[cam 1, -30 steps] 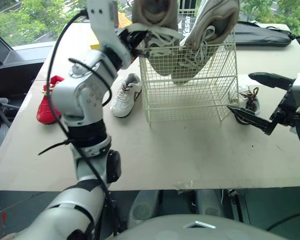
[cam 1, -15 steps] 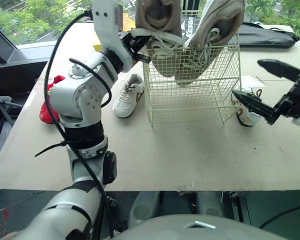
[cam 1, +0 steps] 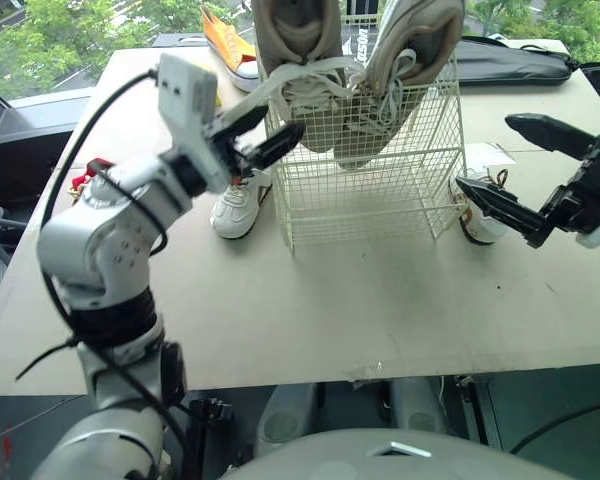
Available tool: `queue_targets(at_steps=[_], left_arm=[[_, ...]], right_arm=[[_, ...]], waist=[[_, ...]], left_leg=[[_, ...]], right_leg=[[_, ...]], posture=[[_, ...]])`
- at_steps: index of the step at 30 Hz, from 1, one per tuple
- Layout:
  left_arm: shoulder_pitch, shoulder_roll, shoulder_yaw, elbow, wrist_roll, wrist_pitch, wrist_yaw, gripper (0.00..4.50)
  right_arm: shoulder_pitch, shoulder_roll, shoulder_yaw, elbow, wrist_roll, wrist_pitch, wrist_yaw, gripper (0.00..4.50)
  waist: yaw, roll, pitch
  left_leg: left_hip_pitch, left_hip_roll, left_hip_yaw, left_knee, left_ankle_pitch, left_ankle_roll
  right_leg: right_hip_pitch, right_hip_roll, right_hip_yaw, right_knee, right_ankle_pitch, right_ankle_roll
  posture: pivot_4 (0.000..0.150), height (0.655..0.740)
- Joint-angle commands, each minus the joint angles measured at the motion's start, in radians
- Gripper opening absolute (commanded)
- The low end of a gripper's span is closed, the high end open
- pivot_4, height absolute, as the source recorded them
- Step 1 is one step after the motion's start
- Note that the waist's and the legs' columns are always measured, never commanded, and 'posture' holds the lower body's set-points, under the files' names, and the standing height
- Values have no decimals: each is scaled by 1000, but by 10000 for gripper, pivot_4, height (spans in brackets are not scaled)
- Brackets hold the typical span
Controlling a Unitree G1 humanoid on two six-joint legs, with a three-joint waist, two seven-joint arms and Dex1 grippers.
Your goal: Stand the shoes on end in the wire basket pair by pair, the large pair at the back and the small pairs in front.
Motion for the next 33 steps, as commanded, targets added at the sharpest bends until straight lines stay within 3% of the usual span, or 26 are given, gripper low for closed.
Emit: queue_targets(at_steps=[1,8,12,17,19,23,27,29,33], left_arm=[[83,60,64,-113,-115,-19,-94,43160],[228,178,9,-208,-334,6,-287,43160],[186,160,-142,-206,-265,-56,-284,43160],[51,94,-297,-146,-243,-95,-305,43160],[19,63,-340,-116,-225,-103,-292,43160],[-56,20,-395,-28,-180,-153,-331,43160],[-91,-9,-407,3,-179,-173,-345,43160],[-91,-5,-401,14,-174,-182,-355,43160],[-69,0,-391,11,-157,-205,-351,43160]], right_arm=[[41,3,-13,28,-31,-11,27,45000],[233,-16,-99,34,-185,17,-9,45000],[425,26,-227,-20,-280,-13,12,45000],[602,46,-407,-17,-346,100,-2,45000],[606,51,-472,11,-327,175,-25,45000],[535,33,-443,101,-399,233,-108,45000],[356,34,-406,239,-381,278,-151,45000],[322,35,-403,227,-312,317,-94,45000],[415,40,-336,51,-242,277,52,45000]], waist=[[3,-1,0],[4,1,2],[14,1,2],[9,2,2],[2,1,2],[-2,0,3],[-2,1,4],[0,2,4],[4,2,4]], left_leg=[[0,0,0,-1,0,0],[-1,0,1,-2,0,0],[0,0,1,-2,0,0],[1,0,5,-2,0,0],[2,0,6,-2,0,1],[4,1,10,-2,0,1],[4,2,12,-1,0,1],[4,2,13,-1,0,1],[2,3,10,-3,0,1]], right_leg=[[0,0,0,0,0,0],[0,-1,0,-1,0,0],[1,-1,0,-1,0,-1],[1,0,3,-1,0,-1],[2,0,4,-1,1,-1],[2,3,7,-1,1,-2],[2,4,7,-2,1,-3],[1,3,7,-2,1,-3],[1,4,3,-2,1,-3]], posture=[[1500,7400],[1500,7400],[1500,7400],[1500,7400],[1500,7400],[1500,7400],[1500,7400],[1500,7400],[1500,7400]])
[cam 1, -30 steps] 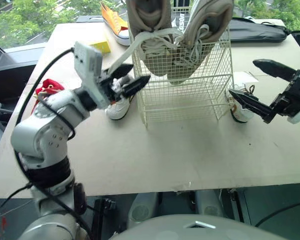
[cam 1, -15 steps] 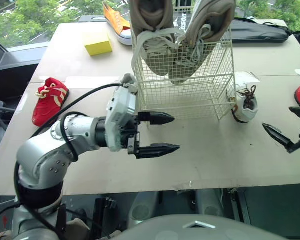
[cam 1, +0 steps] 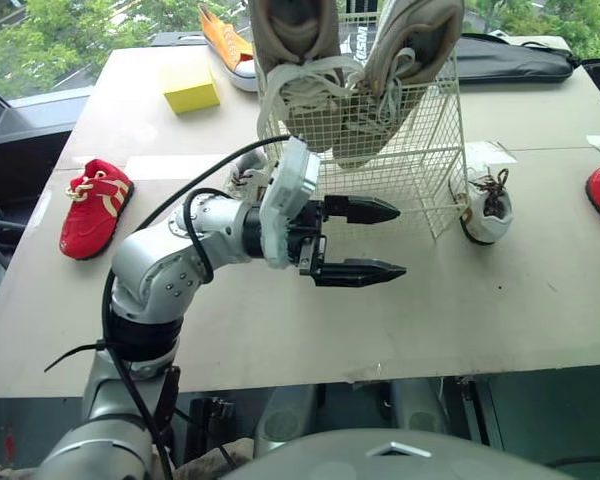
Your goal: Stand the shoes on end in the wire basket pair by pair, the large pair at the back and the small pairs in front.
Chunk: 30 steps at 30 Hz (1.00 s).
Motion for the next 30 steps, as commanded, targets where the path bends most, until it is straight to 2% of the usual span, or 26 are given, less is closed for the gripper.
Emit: queue_targets(at_steps=[1,8,14,22,30], left_arm=[[18,9,27,-28,3,-28,8,43160],[68,88,83,-80,-37,8,25,43160],[21,138,99,-80,-54,40,40,43160],[-16,145,109,-91,-96,86,102,43160],[-54,150,97,-60,-81,85,112,43160]], right_arm=[[80,-2,62,-179,49,-42,106,45000],[-24,100,279,-210,-11,-22,-70,45000],[-128,235,394,-190,-69,3,-240,45000],[-175,398,544,-154,-210,-66,-389,45000],[-229,522,638,22,-364,-251,-461,45000]], waist=[[0,0,0],[-4,-3,3],[0,-3,3],[-4,-2,3],[-8,-1,3]], left_leg=[[0,0,-1,-1,0,0],[1,0,-1,0,0,0],[0,-1,-3,0,0,0],[0,-1,-3,-3,0,0],[1,-2,-2,-3,0,-1]], right_leg=[[0,0,0,0,0,0],[-1,-1,3,0,0,0],[-1,-1,2,0,0,0],[-4,0,3,1,0,0],[-4,0,4,1,0,0]], posture=[[1500,7400],[1500,7400],[1500,7400],[1500,7400],[1500,7400]])
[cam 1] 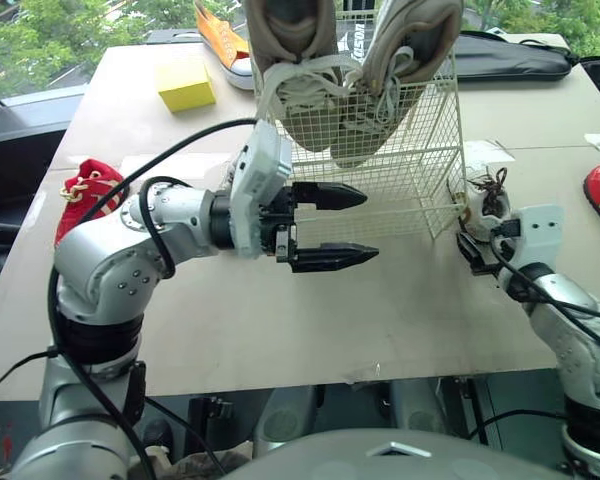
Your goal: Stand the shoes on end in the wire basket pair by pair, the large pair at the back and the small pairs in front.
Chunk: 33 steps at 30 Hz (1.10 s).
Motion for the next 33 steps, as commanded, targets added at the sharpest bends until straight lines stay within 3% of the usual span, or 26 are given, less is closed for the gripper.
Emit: queue_targets(at_steps=[1,6,7,13,16,21,24,27,33], left_arm=[[-26,-2,9,-2,1,-10,4,45000],[-38,-14,-5,15,20,-15,5,45000],[-34,-19,-2,17,27,-19,13,45000],[-13,-37,10,16,45,-22,53,45000],[-44,-55,13,59,63,-24,75,45000],[-158,-43,5,138,17,74,69,45000],[-297,-13,12,274,-23,147,-31,45000],[-429,36,-6,401,-33,216,-152,45000],[-638,116,-149,606,65,242,-456,45000]], right_arm=[[-19,13,15,30,-60,-99,-11,39759],[-19,18,21,75,-107,-199,2,20861],[-11,11,20,78,-115,-216,10,19684],[49,-69,-61,36,-117,-264,85,18533],[107,-168,-150,-30,-106,-290,175,18525],[261,-402,-466,-134,49,-352,528,18235],[291,-573,-683,-167,193,-341,791,18112],[298,-710,-789,-181,283,-340,1013,18044],[196,-909,-727,-147,311,-512,1316,18019]], waist=[[0,0,0],[-8,1,0],[-10,1,0],[-19,1,0],[-11,3,2],[-11,4,2],[-17,4,4],[-29,2,5],[-39,0,7]], left_leg=[[0,0,0,0,0,0],[-1,0,0,-1,0,0],[-1,0,0,-1,0,0],[-1,0,1,-1,0,0],[-2,0,1,-1,0,0],[-2,-1,2,0,0,0],[-2,-1,5,1,0,0],[2,1,8,1,0,1],[3,1,7,2,0,1]], right_leg=[[0,0,0,0,0,0],[-2,0,0,1,0,0],[-2,0,0,1,0,0],[-4,0,2,1,0,0],[-4,0,2,1,0,0],[-3,0,2,2,0,0],[-3,1,2,3,0,1],[0,3,2,4,0,1],[3,4,1,3,0,1]], posture=[[1500,7400],[1500,7400],[1500,7400],[1500,7400],[1500,7400],[1500,7400],[1500,7400],[1500,7400],[1500,7400]])
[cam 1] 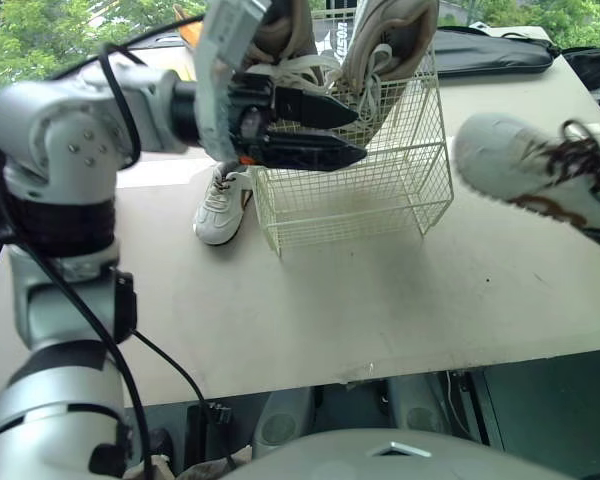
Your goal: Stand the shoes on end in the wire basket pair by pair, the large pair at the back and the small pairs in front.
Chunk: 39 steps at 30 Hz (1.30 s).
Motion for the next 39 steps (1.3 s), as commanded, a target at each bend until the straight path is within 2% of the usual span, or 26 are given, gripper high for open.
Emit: queue_targets(at_steps=[1,6,11,14,17,21,22,24,29,32,33,34,36,37,39], left_arm=[[-95,30,-87,86,66,-8,-186,45000],[-137,13,-228,103,197,-109,-356,45000],[-146,-57,-255,76,232,-126,-393,45000],[-134,-74,-267,54,252,-134,-396,45000],[-138,-98,-270,53,252,-89,-394,45000],[-160,-84,-309,33,193,50,-407,45000],[-158,-82,-320,27,189,66,-407,40970],[-127,-71,-358,-6,215,69,-407,37216],[-77,-80,-326,-64,178,131,-374,13446],[-56,-72,-292,-59,178,144,-349,5348],[-41,-63,-272,-58,175,147,-339,5148],[-19,-57,-229,-70,159,156,-316,5146],[32,-52,-132,-109,119,188,-251,5133],[65,-58,-71,-139,95,204,-202,5130],[131,-94,79,-182,32,251,-87,5125]], right_arm=[[-97,-81,83,27,30,-138,123,18015],[-400,-150,420,97,59,-270,112,17996],[-755,-56,755,171,4,-290,146,17993],[-878,7,856,211,-44,-311,177,17991],[-994,83,933,241,-78,-319,205,17991],[-1081,157,992,274,-140,-368,236,17989],[-1093,171,998,284,-152,-382,241,17989],[-1127,207,1018,291,-168,-394,243,17987],[-1161,240,1041,291,-194,-335,233,17983],[-1178,245,1062,305,-190,-258,232,17982],[-1179,253,1074,313,-199,-260,242,28267],[-1167,256,1080,319,-210,-283,257,32118],[-1148,271,1055,329,-213,-282,227,42624],[-1131,270,1024,336,-205,-269,202,45000],[-1080,227,972,346,-186,-185,165,45000]], waist=[[1,-1,1],[1,-1,3],[1,-2,9],[-3,-2,9],[-5,-3,10],[-7,-3,10],[-7,-3,10],[-7,-3,10],[-6,-3,10],[-4,-3,10],[-5,-3,10],[-5,-3,10],[-6,-3,10],[-6,-3,10],[-5,-3,10]], left_leg=[[-1,0,-1,1,0,0],[-4,1,-2,2,0,0],[-7,1,-4,4,0,0],[-12,1,-6,7,0,0],[-28,-1,-7,15,0,-1],[-33,-2,-7,16,0,-1],[-33,-2,-7,17,0,-1],[-33,-2,-7,17,0,-1],[-32,-2,-7,17,0,-1],[-33,-2,-8,20,0,-1],[-33,-2,-8,22,0,-1],[-33,-2,-8,23,0,-1],[-33,-2,-8,24,0,-1],[-33,-2,-8,25,0,-1],[-35,-2,-9,26,0,-1]], right_leg=[[0,0,-1,0,0,0],[-1,-3,-3,-2,0,0],[-2,-5,-5,-3,0,0],[-6,-4,-7,-2,0,0],[-25,-6,-5,7,0,1],[-32,-8,-6,12,0,1],[-32,-8,-6,12,0,0],[-32,-8,-6,13,0,0],[-32,-8,-6,16,0,0],[-32,-8,-6,17,0,0],[-32,-8,-6,17,0,0],[-32,-8,-6,18,0,0],[-32,-8,-6,18,0,0],[-32,-8,-6,19,0,0],[-34,-8,-5,21,0,0]], posture=[[1500,7400],[1500,7400],[1500,7400],[1500,7400],[1500,7400],[1500,7400],[1500,7400],[1500,7400],[1500,7400],[1500,7400],[1500,7400],[1500,7400],[1500,7400],[1500,7400],[1500,7400]])
